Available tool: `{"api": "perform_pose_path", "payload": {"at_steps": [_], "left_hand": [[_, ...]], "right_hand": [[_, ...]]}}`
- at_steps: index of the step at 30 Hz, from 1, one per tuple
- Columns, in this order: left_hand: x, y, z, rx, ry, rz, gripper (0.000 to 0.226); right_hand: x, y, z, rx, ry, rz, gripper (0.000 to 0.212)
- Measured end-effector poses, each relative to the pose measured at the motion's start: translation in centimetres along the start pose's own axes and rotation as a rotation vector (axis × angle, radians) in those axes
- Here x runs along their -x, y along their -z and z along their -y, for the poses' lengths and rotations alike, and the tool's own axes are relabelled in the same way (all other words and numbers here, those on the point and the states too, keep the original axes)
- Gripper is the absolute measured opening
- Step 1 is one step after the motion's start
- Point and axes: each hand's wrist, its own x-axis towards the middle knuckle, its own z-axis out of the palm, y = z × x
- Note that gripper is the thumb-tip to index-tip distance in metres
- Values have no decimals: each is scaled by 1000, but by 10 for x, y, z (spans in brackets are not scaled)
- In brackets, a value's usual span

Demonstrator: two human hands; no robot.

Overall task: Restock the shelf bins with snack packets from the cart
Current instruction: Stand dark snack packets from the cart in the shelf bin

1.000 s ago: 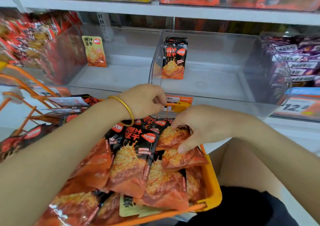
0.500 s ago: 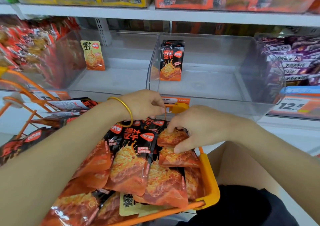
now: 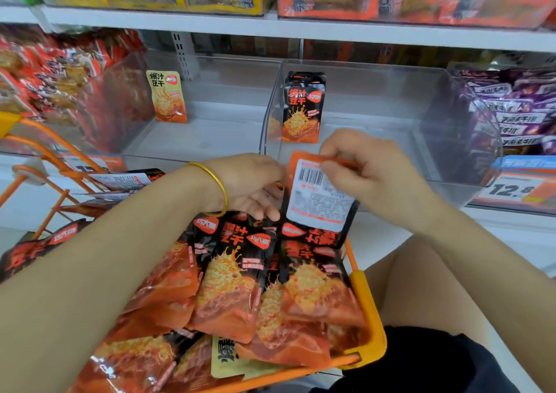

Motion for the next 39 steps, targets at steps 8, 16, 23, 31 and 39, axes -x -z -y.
{"api": "perform_pose_path", "payload": {"at_steps": [8,16,23,31,39], "left_hand": [[8,17,-11,290,178,58,42],[13,14,-19,529,-62,53,15],[6,15,-21,403,-342,-262,46],[-36,19,-21,-124,-642,-625,50],[-78,24,7,-1044,-549,-564,61]], "right_hand": [[-11,9,5,-146,103,-154,7],[-14,-2,15,-345,312,-13,16],[-20,2,3,-534,-328,-354,16],[-57,-11,-40,-913,-653,-162,8],[-128,-30,-120,-700,-951,-315,36]]}}
